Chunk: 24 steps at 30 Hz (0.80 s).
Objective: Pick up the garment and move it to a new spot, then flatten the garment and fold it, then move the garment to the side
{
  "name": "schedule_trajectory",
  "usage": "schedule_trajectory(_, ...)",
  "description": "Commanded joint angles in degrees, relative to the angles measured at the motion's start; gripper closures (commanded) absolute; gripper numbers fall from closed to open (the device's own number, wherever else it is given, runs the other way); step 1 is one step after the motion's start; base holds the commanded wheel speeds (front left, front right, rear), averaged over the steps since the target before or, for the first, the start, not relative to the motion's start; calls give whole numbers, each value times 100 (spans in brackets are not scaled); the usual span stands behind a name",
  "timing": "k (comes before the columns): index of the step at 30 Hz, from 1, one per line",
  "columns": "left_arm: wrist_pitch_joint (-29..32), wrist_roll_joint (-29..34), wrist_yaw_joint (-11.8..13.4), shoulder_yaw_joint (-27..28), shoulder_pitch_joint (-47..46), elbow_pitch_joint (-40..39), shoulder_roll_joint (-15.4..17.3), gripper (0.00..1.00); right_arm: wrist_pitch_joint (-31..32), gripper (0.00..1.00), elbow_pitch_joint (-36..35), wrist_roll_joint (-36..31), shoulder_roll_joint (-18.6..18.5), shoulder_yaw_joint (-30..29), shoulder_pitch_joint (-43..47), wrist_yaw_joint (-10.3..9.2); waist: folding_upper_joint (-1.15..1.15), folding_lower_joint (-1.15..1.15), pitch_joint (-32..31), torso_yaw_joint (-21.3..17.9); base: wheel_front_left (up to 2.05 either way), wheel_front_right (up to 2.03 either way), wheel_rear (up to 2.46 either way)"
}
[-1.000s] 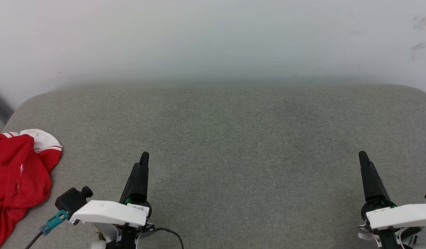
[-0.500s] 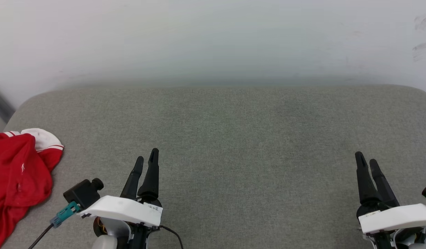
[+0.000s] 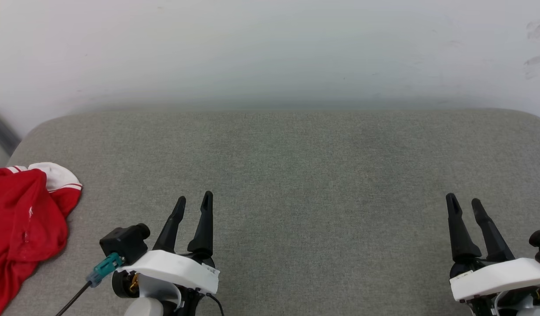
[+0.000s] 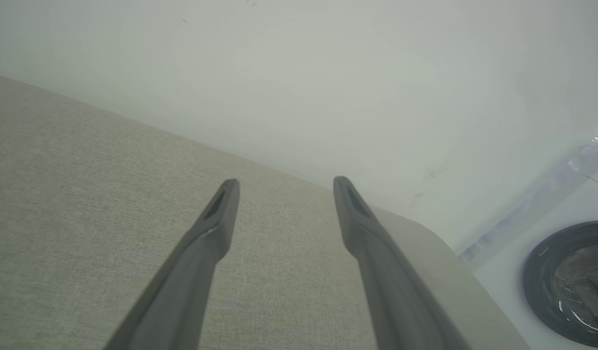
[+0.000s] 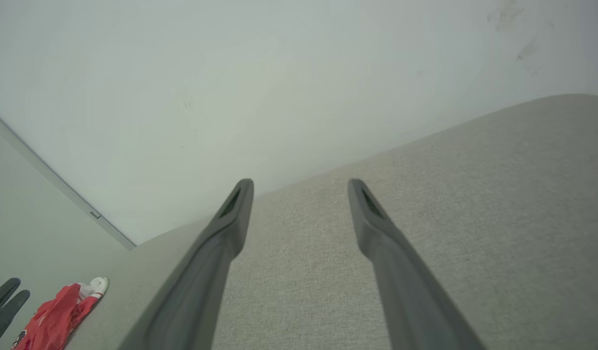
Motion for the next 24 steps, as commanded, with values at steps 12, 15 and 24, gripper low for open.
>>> schedule_trajectory(12, -214, 1203, 249, 15, -123, 28, 55, 0, 56, 0, -295, -921, -1, 17, 134, 0, 0, 0, 5, 36, 0, 0, 0)
schedule_trajectory(15, -257, 1378, 280, 28, -96, 36, 71, 0, 58, 0, -346, -1035, 6, 38, 146, 0, 0, 0, 11, 46, 0, 0, 0)
schedule_trajectory(24, -374, 1840, 318, 37, -53, 119, 75, 0, 87, 0, -422, -1466, -32, 26, 183, 0, 0, 0, 11, 81, 0, 0, 0)
